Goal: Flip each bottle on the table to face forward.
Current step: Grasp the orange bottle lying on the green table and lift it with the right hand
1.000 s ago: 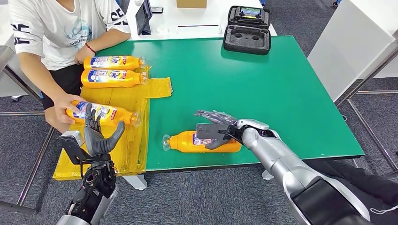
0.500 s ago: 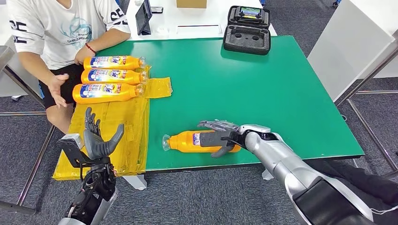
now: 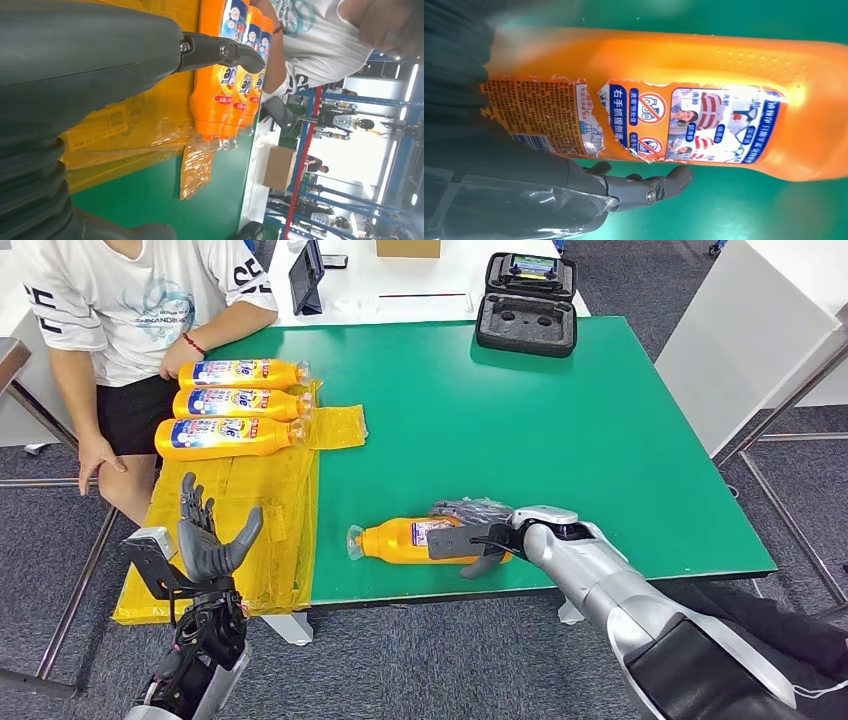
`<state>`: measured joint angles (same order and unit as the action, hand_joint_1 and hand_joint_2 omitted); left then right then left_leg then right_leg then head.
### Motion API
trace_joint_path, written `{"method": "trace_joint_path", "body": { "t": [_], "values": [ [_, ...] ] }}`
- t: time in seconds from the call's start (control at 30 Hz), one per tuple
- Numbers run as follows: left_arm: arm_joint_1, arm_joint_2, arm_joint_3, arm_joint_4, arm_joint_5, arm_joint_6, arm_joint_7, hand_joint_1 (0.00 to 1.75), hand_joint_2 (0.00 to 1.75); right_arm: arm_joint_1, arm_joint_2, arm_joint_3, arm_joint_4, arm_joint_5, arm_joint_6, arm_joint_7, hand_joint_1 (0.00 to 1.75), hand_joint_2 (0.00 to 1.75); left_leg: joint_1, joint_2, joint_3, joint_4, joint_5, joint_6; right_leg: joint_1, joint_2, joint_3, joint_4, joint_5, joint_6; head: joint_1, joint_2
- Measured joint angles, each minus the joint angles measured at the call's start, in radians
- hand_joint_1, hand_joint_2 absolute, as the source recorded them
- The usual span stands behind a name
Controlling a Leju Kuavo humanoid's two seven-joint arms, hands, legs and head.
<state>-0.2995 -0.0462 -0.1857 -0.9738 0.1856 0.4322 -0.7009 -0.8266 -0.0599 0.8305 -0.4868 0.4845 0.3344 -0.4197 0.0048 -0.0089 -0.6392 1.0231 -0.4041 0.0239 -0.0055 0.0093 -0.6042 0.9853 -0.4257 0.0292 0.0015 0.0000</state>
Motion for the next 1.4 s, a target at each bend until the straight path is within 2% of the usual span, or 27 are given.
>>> {"method": "trace_joint_path", "body": {
  "t": [0.23,0.4,0.43,0.47,0.57,0.6,0.63,1.07,1.4],
  "values": [
    [0.0,0.0,0.0,0.008,0.008,-0.003,0.0,0.0,1.75,-0.003,0.0,0.033,0.013,0.048,-0.06,0.052,0.0,1.75,0.0,0.0,0.0,0.0,0.0,0.0,0.0,0.0,0.0,0.0,0.0,0.0,0.0,0.0],
    [0.0,-0.001,0.0,0.012,0.012,-0.004,0.0,0.0,1.75,-0.004,0.0,0.046,0.021,0.055,-0.074,0.059,0.0,1.75,0.0,0.0,0.0,0.0,0.0,0.0,0.0,0.0,0.0,0.0,0.0,0.0,0.0,0.0],
    [0.0,-0.001,0.0,0.012,0.012,-0.004,0.0,0.0,1.75,-0.004,0.0,0.047,0.022,0.055,-0.074,0.059,0.05,1.75,0.0,0.0,0.0,0.0,0.0,0.0,0.0,0.0,0.0,0.0,0.0,0.0,0.0,0.0],
    [0.0,-0.001,0.0,0.012,0.012,-0.004,0.0,0.0,1.75,-0.004,0.0,0.048,0.023,0.056,-0.075,0.059,0.25,1.75,0.0,0.0,0.0,0.0,0.0,0.0,0.0,0.0,0.0,0.0,0.0,0.0,0.0,0.0],
    [0.0,-0.001,0.0,0.012,0.012,-0.003,0.0,0.0,1.75,-0.004,0.0,0.053,0.025,0.064,-0.082,0.062,1.4,1.75,0.0,0.0,0.0,0.0,0.0,0.0,0.0,0.0,0.0,0.0,0.0,0.0,0.0,0.0],
    [0.001,-0.001,0.0,0.012,0.012,-0.001,0.0,0.0,1.75,-0.004,0.001,0.056,0.025,0.067,-0.085,0.063,1.64,1.75,0.0,0.0,0.0,0.0,0.0,0.0,0.0,0.0,0.0,0.0,0.0,0.0,0.0,0.0],
    [0.001,-0.001,0.0,0.012,0.012,0.002,0.0,0.0,1.75,-0.005,0.001,0.058,0.025,0.069,-0.087,0.064,1.71,1.75,0.0,0.0,0.0,0.0,0.0,0.0,0.0,0.0,0.0,0.0,0.0,0.0,0.0,0.0],
    [0.023,-0.001,0.0,0.012,0.024,0.012,0.0,0.0,1.75,-0.006,0.007,0.062,0.031,0.07,-0.119,0.054,1.75,1.75,0.0,0.0,0.0,0.0,0.0,0.0,0.0,0.0,0.0,0.0,0.0,0.0,0.0,0.0],
    [0.043,-0.001,0.0,-0.003,0.02,0.013,-0.001,0.0,1.75,0.001,0.015,0.036,0.033,0.011,-0.199,0.004,1.75,1.75,0.0,0.0,0.0,0.0,0.0,0.0,0.0,0.0,0.0,0.0,0.0,0.0,0.0,0.0]
  ]
}}
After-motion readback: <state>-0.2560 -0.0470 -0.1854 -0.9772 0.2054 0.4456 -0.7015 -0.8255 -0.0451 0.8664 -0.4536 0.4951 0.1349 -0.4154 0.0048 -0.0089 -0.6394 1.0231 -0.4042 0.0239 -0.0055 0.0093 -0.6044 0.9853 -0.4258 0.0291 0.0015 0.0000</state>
